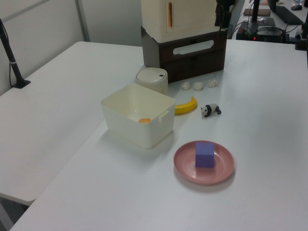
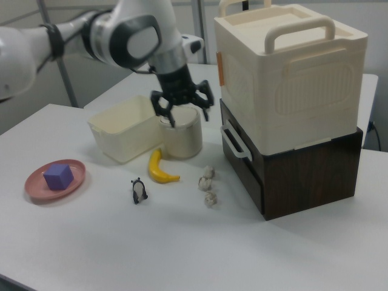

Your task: Slide open the drawer

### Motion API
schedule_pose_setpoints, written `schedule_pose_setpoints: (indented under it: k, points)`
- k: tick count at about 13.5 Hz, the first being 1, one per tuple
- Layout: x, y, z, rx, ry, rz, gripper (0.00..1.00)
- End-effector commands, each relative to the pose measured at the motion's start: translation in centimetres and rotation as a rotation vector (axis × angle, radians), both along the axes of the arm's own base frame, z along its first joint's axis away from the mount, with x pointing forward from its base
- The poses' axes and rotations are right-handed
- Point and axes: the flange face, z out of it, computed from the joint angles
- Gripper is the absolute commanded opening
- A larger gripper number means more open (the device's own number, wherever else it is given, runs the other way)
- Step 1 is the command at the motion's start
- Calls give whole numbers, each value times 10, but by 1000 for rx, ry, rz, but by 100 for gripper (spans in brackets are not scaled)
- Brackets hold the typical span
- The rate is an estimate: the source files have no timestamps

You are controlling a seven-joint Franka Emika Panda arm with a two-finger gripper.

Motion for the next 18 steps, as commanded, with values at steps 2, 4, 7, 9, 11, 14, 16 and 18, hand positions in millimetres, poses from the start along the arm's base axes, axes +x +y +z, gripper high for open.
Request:
schedule_pose_setpoints:
  k: [2,4,7,9,11,14,16,18]
  points:
    - [46,-3,-72,-131,-40,45,88]
    - [59,-4,-93,-160,-79,28,83]
    - [69,2,-111,-173,-104,15,76]
    - [73,3,-121,-195,-99,30,64]
    - [77,4,-130,-207,-107,39,49]
    - [78,18,-133,-213,-99,70,23]
    - [73,36,-135,-205,-83,98,16]
    - [63,49,-136,-191,-59,107,16]
